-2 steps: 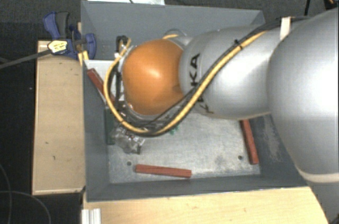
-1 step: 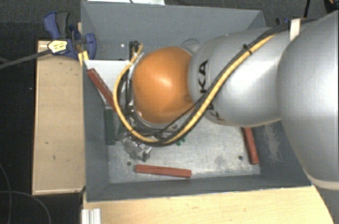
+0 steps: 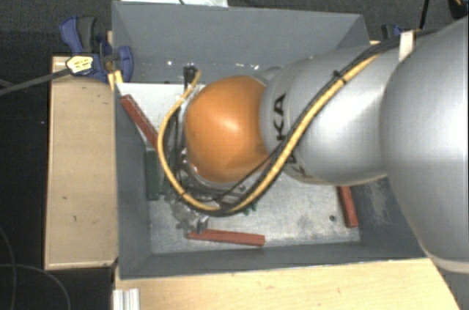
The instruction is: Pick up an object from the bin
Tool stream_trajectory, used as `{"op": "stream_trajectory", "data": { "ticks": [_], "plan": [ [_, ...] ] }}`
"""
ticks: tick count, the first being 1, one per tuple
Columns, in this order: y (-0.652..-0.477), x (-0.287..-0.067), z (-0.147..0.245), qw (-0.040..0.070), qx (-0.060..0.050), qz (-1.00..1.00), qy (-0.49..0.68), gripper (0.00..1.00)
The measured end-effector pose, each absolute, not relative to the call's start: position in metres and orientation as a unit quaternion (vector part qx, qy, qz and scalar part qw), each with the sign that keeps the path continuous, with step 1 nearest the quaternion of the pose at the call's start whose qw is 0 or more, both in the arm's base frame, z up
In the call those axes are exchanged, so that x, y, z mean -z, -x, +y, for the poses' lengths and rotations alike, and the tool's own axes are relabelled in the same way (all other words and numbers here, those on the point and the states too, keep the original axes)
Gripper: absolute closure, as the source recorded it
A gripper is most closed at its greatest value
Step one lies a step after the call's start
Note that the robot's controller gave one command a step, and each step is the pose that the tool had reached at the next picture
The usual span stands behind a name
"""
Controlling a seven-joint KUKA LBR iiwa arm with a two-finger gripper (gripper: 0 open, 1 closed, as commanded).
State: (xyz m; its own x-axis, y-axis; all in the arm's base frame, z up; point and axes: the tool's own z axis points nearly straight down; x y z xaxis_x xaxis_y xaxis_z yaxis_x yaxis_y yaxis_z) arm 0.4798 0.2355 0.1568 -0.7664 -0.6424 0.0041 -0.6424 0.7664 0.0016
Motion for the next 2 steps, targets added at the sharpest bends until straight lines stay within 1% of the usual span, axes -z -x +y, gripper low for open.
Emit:
{"op": "stream_trajectory", "data": {
  "ticks": [1,2],
  "plan": [
    [-0.48,-0.157,0.236,0.002,0.0,-0.94,-0.342,0.0],
    [-0.483,-0.071,0.187,-0.002,0.0,-0.949,-0.316,0.0]
  ]
}}
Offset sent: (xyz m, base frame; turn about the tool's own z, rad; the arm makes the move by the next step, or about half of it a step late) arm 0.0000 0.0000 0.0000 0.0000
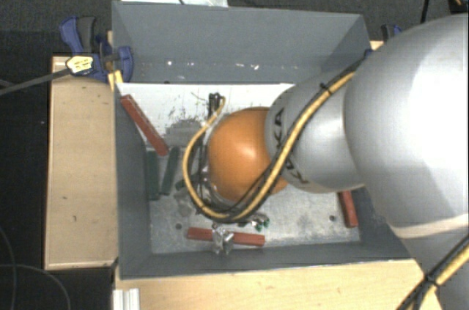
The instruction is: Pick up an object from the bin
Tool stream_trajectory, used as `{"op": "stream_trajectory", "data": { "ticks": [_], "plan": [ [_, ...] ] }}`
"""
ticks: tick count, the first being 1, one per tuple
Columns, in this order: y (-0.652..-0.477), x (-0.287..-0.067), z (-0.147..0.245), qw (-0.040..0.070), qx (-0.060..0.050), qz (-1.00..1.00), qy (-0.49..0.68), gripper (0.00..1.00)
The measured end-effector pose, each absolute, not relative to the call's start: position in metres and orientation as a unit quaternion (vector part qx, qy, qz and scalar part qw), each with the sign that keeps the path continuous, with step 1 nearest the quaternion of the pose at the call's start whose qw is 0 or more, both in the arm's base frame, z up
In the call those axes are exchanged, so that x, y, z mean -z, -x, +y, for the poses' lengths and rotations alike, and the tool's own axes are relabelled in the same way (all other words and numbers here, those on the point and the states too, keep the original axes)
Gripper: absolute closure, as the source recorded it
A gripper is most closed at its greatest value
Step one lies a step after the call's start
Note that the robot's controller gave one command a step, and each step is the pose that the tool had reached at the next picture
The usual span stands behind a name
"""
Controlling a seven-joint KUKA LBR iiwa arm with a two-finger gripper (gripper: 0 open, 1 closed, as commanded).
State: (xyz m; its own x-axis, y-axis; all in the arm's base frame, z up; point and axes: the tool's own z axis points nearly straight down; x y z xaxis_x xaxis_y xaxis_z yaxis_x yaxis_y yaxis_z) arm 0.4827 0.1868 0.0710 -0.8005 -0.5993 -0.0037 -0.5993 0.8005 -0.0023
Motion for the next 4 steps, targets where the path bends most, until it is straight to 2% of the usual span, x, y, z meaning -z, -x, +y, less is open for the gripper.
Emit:
{"op": "stream_trajectory", "data": {
  "ticks": [1,2,3,4],
  "plan": [
    [-0.509,-0.074,0.125,0.003,0.001,0.961,0.276,0.0],
    [-0.508,-0.074,0.13,0.002,-0.001,0.96,0.279,1.0],
    [-0.481,-0.191,0.142,0.005,0.0,0.949,0.316,1.0],
    [-0.49,-0.27,0.142,0.006,0.0,0.952,0.307,1.0]
  ]
}}
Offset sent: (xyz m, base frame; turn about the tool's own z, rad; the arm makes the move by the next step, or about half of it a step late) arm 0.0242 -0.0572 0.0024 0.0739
